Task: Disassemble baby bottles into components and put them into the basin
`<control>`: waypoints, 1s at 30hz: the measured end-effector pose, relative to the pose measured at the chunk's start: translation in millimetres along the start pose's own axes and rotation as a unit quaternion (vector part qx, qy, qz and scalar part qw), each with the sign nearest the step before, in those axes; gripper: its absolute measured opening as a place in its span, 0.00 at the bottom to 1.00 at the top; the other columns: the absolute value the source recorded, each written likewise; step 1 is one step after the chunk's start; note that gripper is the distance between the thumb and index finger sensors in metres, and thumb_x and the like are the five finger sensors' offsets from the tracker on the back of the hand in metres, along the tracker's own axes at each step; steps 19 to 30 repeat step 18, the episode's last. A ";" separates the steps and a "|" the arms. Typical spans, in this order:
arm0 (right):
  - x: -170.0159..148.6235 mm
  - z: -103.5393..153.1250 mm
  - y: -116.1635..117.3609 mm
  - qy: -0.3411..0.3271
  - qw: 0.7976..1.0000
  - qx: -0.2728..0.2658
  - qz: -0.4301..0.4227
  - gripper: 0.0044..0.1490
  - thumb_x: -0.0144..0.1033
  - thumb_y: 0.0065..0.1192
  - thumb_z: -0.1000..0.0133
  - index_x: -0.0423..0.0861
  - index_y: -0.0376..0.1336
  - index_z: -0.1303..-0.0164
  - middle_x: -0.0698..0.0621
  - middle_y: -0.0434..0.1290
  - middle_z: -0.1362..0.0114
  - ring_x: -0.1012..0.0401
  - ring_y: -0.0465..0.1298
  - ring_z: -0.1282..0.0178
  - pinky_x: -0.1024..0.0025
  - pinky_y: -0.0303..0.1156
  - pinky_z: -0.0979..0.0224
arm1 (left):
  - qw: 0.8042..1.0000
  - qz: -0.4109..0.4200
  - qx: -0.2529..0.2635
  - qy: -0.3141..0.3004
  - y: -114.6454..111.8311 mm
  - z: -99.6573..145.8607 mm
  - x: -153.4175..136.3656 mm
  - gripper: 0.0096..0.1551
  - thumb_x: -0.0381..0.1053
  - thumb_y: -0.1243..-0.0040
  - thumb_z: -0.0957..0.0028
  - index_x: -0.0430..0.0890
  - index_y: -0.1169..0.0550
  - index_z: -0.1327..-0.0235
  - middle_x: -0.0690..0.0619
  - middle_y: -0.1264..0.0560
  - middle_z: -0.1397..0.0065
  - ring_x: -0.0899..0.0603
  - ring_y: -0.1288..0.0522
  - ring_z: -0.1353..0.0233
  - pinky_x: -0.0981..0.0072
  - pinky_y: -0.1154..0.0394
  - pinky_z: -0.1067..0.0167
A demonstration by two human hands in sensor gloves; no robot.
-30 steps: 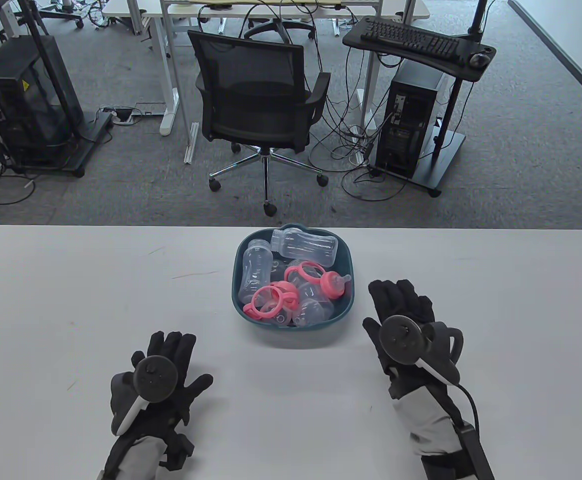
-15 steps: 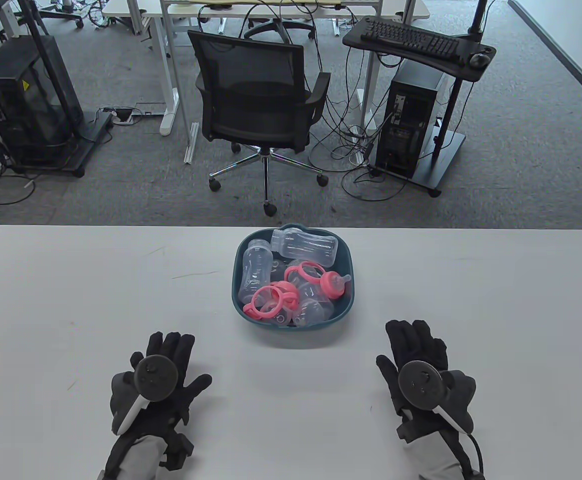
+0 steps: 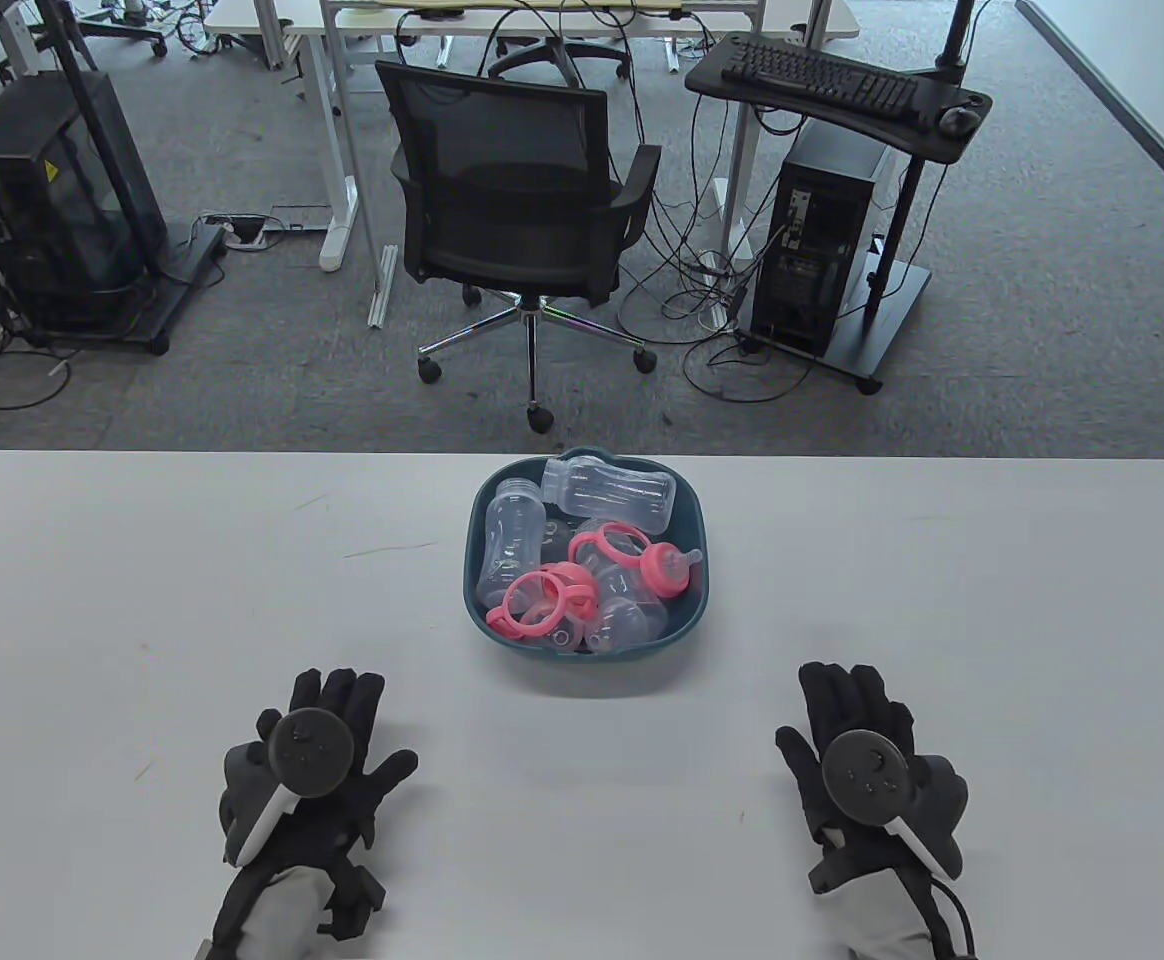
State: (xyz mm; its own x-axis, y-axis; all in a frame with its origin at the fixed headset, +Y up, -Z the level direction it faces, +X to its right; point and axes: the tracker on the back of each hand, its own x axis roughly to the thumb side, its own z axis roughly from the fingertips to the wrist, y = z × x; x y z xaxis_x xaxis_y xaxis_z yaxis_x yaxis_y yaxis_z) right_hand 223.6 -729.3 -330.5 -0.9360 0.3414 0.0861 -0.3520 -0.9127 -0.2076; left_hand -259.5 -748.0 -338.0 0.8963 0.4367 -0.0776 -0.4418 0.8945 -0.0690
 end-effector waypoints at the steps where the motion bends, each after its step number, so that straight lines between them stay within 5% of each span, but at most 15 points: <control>1: 0.4 0.0 -0.2 0.000 1.000 0.001 -0.001 0.43 0.47 0.59 0.39 0.48 0.47 0.17 0.45 0.54 0.14 0.45 0.45 0.14 0.35 0.43 0.22 | 1.000 -0.003 0.001 0.000 0.3 -0.1 -0.2 0.50 0.65 0.37 0.53 0.66 0.51 0.23 0.62 0.61 0.16 0.46 0.69 0.12 0.42 0.74 0.26; 30: 1.5 0.4 3.5 -0.008 1.000 0.011 -0.014 0.43 0.48 0.59 0.39 0.48 0.47 0.17 0.45 0.54 0.14 0.44 0.45 0.14 0.35 0.43 0.22 | 1.000 -0.006 0.004 0.001 1.5 0.0 -0.2 0.50 0.65 0.37 0.53 0.66 0.51 0.23 0.62 0.62 0.16 0.47 0.70 0.12 0.42 0.74 0.26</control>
